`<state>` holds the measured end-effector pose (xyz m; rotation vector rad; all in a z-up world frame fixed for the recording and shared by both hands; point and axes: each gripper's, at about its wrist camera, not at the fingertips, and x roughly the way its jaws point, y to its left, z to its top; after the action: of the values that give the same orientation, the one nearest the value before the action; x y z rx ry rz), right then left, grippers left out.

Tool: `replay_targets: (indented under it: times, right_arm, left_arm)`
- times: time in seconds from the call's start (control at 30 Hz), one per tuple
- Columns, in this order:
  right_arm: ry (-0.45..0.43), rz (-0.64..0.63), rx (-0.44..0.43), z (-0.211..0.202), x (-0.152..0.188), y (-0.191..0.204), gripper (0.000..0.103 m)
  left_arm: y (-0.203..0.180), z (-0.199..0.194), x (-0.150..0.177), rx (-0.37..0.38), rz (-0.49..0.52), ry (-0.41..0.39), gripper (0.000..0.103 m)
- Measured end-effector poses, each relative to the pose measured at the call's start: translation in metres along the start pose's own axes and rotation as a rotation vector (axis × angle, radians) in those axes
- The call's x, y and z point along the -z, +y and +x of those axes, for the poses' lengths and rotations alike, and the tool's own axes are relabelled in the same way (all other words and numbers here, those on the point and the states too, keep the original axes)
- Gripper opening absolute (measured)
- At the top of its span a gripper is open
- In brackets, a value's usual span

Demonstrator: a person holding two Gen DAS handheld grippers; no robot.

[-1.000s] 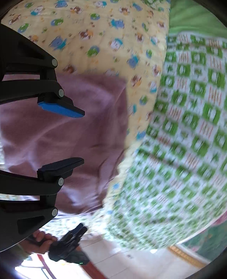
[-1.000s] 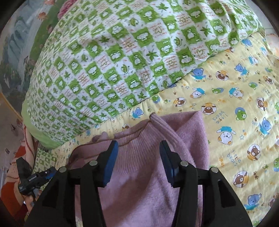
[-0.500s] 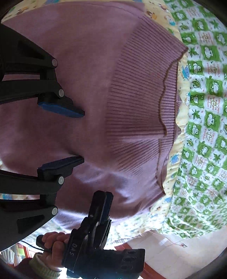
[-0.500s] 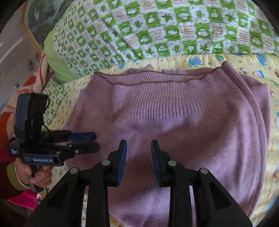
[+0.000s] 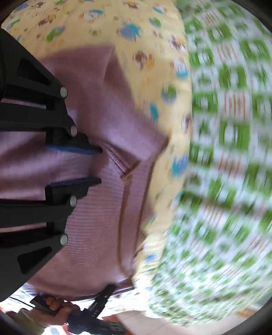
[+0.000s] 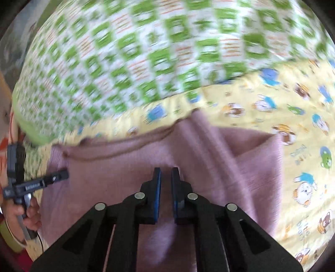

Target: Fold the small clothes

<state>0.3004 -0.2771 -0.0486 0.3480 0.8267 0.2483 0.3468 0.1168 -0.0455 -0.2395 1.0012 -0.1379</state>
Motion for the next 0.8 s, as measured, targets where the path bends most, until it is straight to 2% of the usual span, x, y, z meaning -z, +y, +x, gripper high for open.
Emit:
replay_targets:
  times: [0.03, 0.07, 0.1, 0.17, 0.23, 0.33, 0.5, 0.6, 0.67, 0.8]
  right_arm:
    - [-0.014, 0.052, 0.015, 0.0, -0.003, -0.011, 0.002]
    - [-0.032, 0.09, 0.054, -0.001, -0.004, -0.021, 0.002]
    - [-0.057, 0.152, 0.049, -0.004, -0.003, -0.034, 0.001]
    - [-0.073, 0.225, 0.04, -0.007, 0.0, -0.048, 0.0]
    - [-0.088, 0.214, 0.055, -0.011, 0.0, -0.049, 0.0]
    - [-0.092, 0.203, 0.084, -0.018, 0.002, -0.047, 0.0]
    - [-0.103, 0.163, 0.136, -0.037, 0.001, -0.031, 0.004]
    - [-0.103, 0.174, 0.12, -0.051, 0.006, -0.027, 0.004]
    - [-0.105, 0.175, 0.095, -0.063, 0.012, -0.022, 0.004]
    - [-0.086, 0.145, 0.031, -0.087, 0.034, -0.004, 0.004]
  left_arm:
    - [0.012, -0.001, 0.001, 0.02, -0.032, -0.001, 0.009]
    - [0.021, -0.004, 0.003, 0.03, -0.058, -0.009, 0.009]
    - [0.027, -0.006, 0.005, 0.038, -0.072, -0.015, 0.008]
    - [0.039, -0.012, 0.01, 0.016, -0.101, -0.033, 0.013]
    - [0.052, -0.017, 0.015, 0.005, -0.139, -0.029, 0.01]
    - [0.066, -0.028, 0.024, 0.013, -0.189, -0.028, 0.01]
    - [0.07, -0.053, 0.047, -0.005, -0.197, -0.03, 0.017]
    - [0.066, -0.071, 0.062, -0.005, -0.21, -0.034, 0.024]
    - [0.06, -0.085, 0.074, -0.009, -0.213, -0.037, 0.038]
    - [0.041, -0.105, 0.101, -0.006, -0.18, -0.023, 0.04]
